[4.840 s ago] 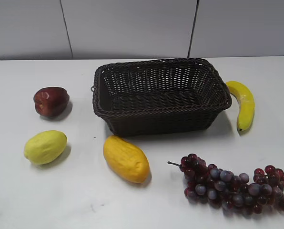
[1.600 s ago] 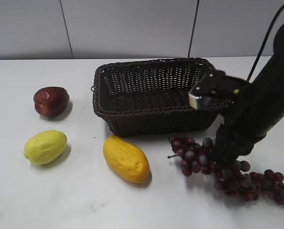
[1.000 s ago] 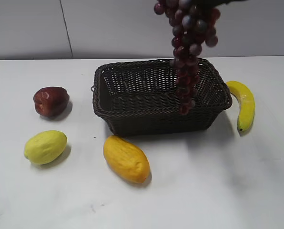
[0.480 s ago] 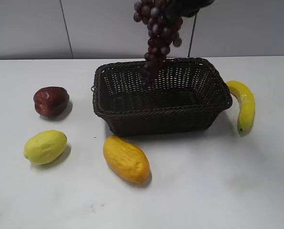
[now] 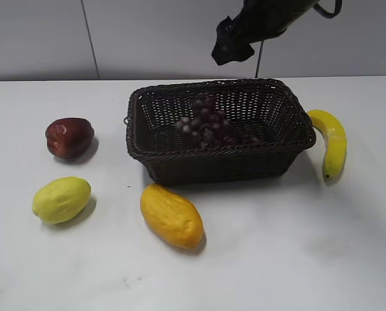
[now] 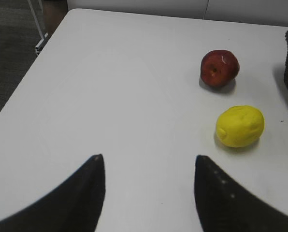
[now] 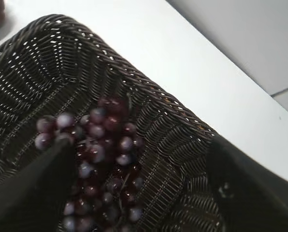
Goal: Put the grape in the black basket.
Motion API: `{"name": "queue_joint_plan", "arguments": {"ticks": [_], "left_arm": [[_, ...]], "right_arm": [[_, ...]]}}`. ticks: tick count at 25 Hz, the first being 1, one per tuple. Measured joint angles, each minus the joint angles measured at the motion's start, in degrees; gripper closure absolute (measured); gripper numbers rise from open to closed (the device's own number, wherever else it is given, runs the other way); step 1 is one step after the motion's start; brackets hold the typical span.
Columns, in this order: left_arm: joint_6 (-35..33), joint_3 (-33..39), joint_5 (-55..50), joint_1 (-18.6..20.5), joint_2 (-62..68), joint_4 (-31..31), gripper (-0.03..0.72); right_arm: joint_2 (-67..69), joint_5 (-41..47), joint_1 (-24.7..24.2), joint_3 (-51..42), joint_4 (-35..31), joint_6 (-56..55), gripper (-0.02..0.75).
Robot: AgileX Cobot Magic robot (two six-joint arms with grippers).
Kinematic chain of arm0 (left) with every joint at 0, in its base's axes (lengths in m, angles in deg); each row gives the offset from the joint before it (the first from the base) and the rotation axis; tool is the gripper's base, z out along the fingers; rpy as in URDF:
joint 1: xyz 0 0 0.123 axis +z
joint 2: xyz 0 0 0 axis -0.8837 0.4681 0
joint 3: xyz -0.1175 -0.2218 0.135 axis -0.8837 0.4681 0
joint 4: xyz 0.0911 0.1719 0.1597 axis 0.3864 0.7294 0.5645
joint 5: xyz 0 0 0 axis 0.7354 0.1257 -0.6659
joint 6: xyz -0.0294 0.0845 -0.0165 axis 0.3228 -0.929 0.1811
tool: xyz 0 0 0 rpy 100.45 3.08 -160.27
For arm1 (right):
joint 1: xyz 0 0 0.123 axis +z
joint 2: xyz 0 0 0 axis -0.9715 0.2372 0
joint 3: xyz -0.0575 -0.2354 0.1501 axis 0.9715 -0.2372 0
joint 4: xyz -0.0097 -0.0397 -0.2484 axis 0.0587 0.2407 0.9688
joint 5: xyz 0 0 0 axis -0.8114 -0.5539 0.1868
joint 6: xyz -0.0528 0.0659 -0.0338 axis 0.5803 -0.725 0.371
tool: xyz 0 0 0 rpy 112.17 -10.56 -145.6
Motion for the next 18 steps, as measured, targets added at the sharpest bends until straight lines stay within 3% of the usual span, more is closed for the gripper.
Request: {"name": "queue_joint_plan", "arguments": {"ticks": [6, 13, 18], "left_arm": [[0.0, 0.0, 0.0, 0.0, 0.0, 0.0, 0.136], [0.0, 0.0, 0.0, 0.0, 0.0, 0.0, 0.136], [0.0, 0.0, 0.0, 0.0, 0.0, 0.0, 0.136]], "right_arm": [[-0.5, 10.6, -4.1, 6.1, 7.2, -17.3, 0.105], [-0.8, 29.9, -13.8, 7.1, 8.4, -20.4, 0.155], [-2.6, 32.0, -16.4, 6.4, 8.4, -21.8, 0.162]]}}
